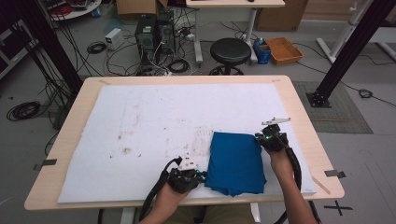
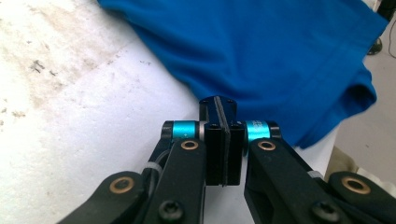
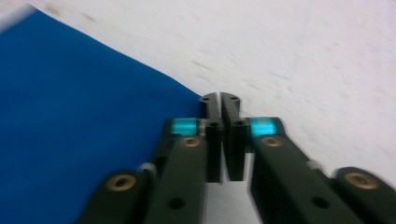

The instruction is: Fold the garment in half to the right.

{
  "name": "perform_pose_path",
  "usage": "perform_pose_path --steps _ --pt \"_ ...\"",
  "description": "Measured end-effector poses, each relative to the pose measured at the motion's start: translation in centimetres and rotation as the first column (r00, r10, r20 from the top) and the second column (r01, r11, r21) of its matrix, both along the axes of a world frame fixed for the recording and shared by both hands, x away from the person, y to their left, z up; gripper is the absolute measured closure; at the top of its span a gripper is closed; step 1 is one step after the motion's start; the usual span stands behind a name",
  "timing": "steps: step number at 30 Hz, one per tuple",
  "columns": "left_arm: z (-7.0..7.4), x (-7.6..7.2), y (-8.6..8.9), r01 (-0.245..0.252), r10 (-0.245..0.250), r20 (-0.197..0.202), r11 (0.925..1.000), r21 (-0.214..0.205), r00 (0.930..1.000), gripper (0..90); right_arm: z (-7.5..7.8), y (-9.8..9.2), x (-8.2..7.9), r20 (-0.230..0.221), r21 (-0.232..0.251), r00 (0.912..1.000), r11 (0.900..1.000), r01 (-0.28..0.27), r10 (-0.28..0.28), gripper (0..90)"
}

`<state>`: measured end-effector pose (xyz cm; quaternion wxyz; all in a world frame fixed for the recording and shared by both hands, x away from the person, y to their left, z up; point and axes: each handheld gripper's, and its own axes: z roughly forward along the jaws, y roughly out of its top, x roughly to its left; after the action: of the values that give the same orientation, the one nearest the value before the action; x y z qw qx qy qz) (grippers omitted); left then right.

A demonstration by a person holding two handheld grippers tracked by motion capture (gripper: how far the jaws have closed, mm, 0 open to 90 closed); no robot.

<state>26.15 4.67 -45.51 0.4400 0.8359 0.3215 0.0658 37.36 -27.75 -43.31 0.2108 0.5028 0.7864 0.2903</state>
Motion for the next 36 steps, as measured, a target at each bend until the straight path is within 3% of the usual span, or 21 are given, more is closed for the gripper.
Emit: perform_pose_path --steps 4,6,10,13,15,16,18,19,21,24,26,28,31,32,36 --pt "0.1 -0.1 0.0 -0.001 0.001 -0.001 1.0 0.005 1.0 89.7 -0.2 -1.3 0.1 0.031 -0.003 0.9979 0.9983 0.058 -0.058 87.4" --pt "0.1 -0.1 0.3 -0.028 0.028 0.006 0.9995 -0.013 0.9996 89.5 0.1 -1.8 -0.1 0.057 0.063 0.9964 0.9963 0.059 -0.063 67.4" --pt "0.4 0.4 0.8 -0.068 0.064 -0.04 0.9905 -0.12 0.9972 68.8 1.3 -2.2 -1.8 0.095 0.127 0.9943 0.9913 0.035 -0.047 63.2" --pt "0.1 0.6 0.2 -0.039 0.027 -0.086 0.9899 -0.136 0.9959 61.9 1.5 -2.1 -3.4 0.071 0.126 0.9974 0.992 0.003 -0.012 63.4" --pt "-0.2 0.5 -0.7 -0.012 0.001 -0.096 0.9937 -0.112 0.9953 61.5 1.2 -1.8 -4.4 0.037 0.105 0.9988 0.9939 -0.035 0.032 67.0" --pt "-0.2 0.4 -1.0 -0.004 -0.003 -0.074 0.9957 -0.093 0.9973 61.4 1.0 -1.5 -4.8 0.031 0.082 0.9985 0.9955 -0.048 0.045 68.3" --pt "0.0 0.2 -1.4 -0.009 0.008 -0.032 0.9996 -0.025 0.9994 75.9 0.5 -1.2 -5.2 0.018 0.071 0.9973 0.9948 -0.073 0.072 70.7" --pt "0.1 0.2 -1.4 -0.006 0.006 -0.033 0.9999 -0.011 0.9994 89.0 0.2 -1.1 -5.2 0.008 0.06 0.9968 0.995 -0.08 0.08 70.9" --pt "0.3 0.0 -1.3 -0.008 0.009 -0.032 0.9999 0.008 0.9994 89.0 -0.2 -1.0 -5.2 -0.004 0.031 0.9962 0.9957 -0.087 0.087 70.9" --pt "0.4 -0.1 -0.7 -0.017 0.017 -0.032 0.9998 0.011 0.9993 89.1 0.7 -1.0 -6.2 0.027 0.069 0.993 0.9908 -0.117 0.115 70.4" --pt "0.3 -0.1 -0.5 -0.015 0.015 -0.033 0.9999 0.0 0.9994 89.1 1.4 -0.9 -7.4 0.049 0.084 0.9867 0.9838 -0.159 0.155 76.1" --pt "0.3 -0.2 -0.5 -0.004 0.004 -0.024 1.0 -0.006 0.9997 89.1 1.4 -0.6 -8.7 0.014 0.085 0.9763 0.9726 -0.216 0.216 78.6" --pt "0.2 -0.3 -0.7 -0.008 0.008 -0.019 1.0 0.0 0.9998 89.1 0.6 -0.1 -10.2 -0.042 0.038 0.9571 0.9577 -0.285 0.287 86.5" --pt "0.2 -0.3 -0.6 -0.006 0.006 -0.019 1.0 0.005 0.9998 89.1 0.2 -0.1 -10.5 -0.059 0.009 0.9547 0.9565 -0.292 0.292 87.7" --pt "0.3 -0.4 -0.4 -0.002 0.003 -0.021 0.9999 0.011 0.9998 89.3 0.0 -1.2 -11.0 -0.051 -0.007 0.9575 0.9586 -0.285 0.284 88.0"
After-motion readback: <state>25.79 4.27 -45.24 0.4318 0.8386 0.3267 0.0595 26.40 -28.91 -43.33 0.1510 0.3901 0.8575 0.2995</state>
